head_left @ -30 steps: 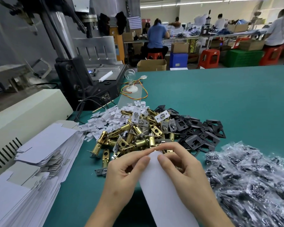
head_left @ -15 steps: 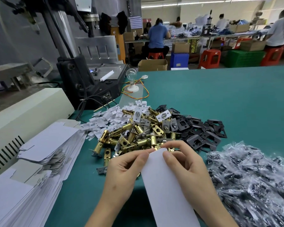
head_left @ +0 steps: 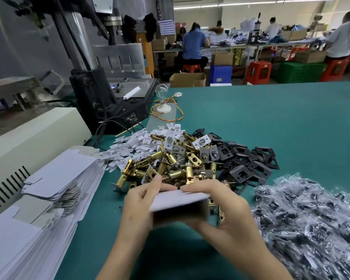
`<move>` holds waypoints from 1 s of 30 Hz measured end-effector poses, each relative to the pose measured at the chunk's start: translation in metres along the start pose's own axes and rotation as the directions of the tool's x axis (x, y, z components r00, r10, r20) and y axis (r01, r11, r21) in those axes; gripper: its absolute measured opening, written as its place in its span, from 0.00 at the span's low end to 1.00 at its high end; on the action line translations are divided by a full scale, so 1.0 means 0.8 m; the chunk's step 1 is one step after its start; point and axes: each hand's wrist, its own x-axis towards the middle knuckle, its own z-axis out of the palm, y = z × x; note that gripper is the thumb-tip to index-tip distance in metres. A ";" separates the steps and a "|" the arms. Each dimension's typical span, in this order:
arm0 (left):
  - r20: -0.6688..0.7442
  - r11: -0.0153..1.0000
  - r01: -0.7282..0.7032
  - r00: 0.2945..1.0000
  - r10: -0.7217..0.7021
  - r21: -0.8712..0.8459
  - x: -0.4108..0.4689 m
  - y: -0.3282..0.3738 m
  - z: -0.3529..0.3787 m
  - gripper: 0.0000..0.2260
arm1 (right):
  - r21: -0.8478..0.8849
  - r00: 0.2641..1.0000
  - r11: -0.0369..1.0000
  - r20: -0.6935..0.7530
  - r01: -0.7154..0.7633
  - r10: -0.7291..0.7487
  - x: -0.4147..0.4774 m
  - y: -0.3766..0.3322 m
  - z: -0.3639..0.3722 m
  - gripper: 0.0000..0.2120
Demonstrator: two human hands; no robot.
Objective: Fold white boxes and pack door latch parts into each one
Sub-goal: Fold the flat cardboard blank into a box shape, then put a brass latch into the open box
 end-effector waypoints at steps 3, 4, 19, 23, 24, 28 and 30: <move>-0.048 0.949 -0.254 0.962 0.267 0.185 0.001 -0.007 -0.005 0.20 | 0.128 0.980 0.973 -0.034 -0.190 0.196 0.000 0.000 -0.002 0.20; -0.003 0.934 -0.319 0.946 0.324 0.157 0.000 -0.005 -0.007 0.18 | 0.139 0.969 0.962 -0.035 -0.236 0.243 0.001 0.002 -0.002 0.20; 0.356 0.970 -0.242 0.904 0.237 -0.030 -0.022 -0.038 -0.025 0.21 | 0.193 0.880 0.907 -0.234 -0.375 0.413 0.007 0.020 -0.029 0.09; 0.347 0.971 -0.240 0.911 0.222 0.009 -0.021 -0.046 -0.023 0.22 | 0.082 0.889 0.904 -0.162 -0.420 0.428 0.025 0.021 -0.039 0.13; 0.352 0.974 -0.224 0.913 0.207 0.008 -0.022 -0.047 -0.024 0.23 | 0.058 0.893 0.903 -0.133 -0.426 0.430 0.036 0.020 -0.041 0.14; 0.376 0.977 -0.211 0.906 0.193 0.007 -0.023 -0.048 -0.024 0.23 | -0.127 0.921 0.912 -0.035 -0.389 0.388 0.099 0.025 -0.037 0.11; 0.379 0.972 -0.232 0.903 0.202 0.035 -0.022 -0.050 -0.024 0.23 | -0.260 0.917 0.891 0.041 -0.373 0.396 0.138 0.034 -0.025 0.10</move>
